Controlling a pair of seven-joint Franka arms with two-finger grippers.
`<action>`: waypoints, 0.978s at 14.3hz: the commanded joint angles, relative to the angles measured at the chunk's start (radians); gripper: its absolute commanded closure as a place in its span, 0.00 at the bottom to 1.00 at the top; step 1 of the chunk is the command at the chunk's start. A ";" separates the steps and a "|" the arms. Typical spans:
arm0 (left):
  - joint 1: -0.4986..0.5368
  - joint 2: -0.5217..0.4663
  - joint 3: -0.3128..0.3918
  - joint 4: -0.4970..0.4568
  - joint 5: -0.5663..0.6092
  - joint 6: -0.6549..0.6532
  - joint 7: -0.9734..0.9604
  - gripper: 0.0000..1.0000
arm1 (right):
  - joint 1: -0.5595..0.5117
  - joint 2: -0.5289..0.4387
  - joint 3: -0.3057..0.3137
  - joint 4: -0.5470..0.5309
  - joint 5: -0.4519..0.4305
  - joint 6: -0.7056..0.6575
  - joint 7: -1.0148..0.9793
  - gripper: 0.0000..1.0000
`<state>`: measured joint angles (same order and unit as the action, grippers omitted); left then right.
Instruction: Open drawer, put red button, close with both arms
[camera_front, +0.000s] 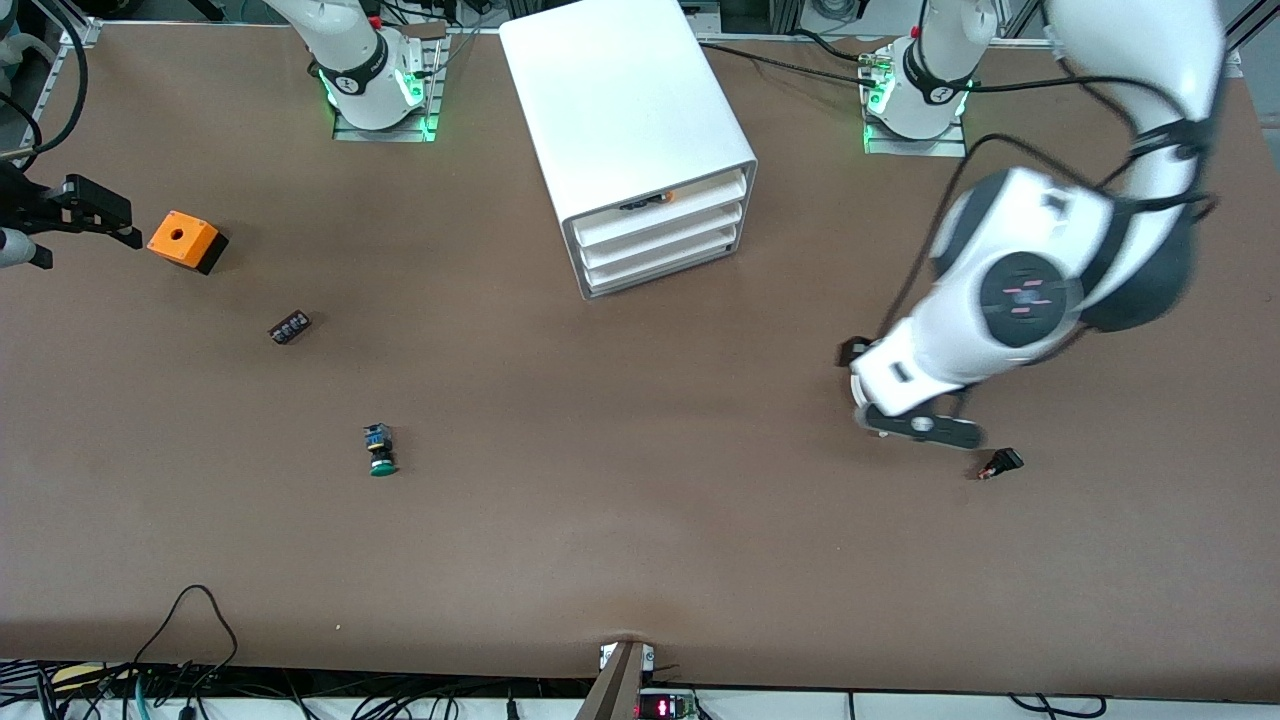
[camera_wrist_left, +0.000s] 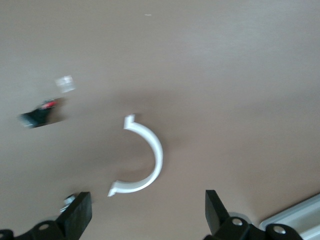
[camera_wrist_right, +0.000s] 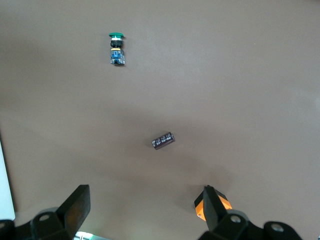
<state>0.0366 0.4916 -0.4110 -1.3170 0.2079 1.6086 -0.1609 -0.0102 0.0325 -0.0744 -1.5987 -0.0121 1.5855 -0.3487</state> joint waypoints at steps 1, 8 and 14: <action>0.044 -0.056 -0.011 0.067 0.019 -0.154 0.085 0.00 | -0.004 -0.003 0.001 0.010 0.014 -0.002 -0.015 0.00; 0.019 -0.223 0.160 -0.020 -0.076 -0.162 0.147 0.00 | -0.004 -0.002 0.001 0.011 0.014 -0.002 -0.015 0.00; -0.093 -0.526 0.388 -0.398 -0.179 0.121 0.132 0.00 | -0.004 -0.002 0.001 0.011 0.014 -0.002 -0.015 0.00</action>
<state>-0.0224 0.1257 -0.0622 -1.5289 0.0476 1.6364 -0.0352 -0.0102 0.0325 -0.0744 -1.5965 -0.0120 1.5866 -0.3495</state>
